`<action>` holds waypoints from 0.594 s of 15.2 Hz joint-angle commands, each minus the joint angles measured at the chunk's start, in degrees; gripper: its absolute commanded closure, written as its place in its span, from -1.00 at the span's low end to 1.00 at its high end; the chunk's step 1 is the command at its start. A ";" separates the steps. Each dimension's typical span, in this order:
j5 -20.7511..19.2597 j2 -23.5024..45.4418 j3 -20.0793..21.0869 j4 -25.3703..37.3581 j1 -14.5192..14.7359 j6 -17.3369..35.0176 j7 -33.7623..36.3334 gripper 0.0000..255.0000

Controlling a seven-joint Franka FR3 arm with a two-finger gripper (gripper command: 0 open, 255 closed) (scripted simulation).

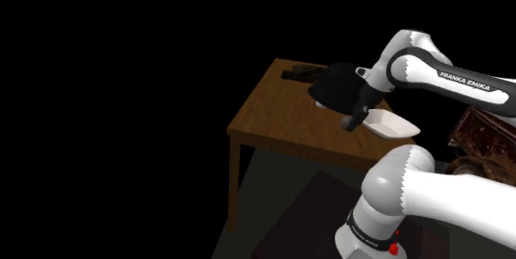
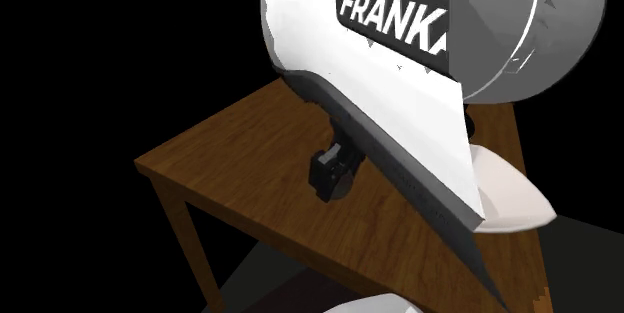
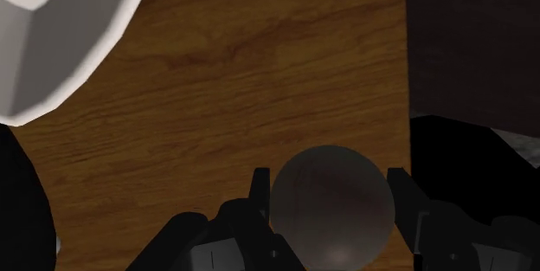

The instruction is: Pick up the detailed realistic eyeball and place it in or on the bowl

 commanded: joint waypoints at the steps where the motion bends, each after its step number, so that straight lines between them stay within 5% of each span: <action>1: 0.85 0.22 0.89 1.56 0.51 -1.27 0.12 1.00; 9: 3.79 2.01 3.93 7.93 2.45 -5.66 0.66 1.00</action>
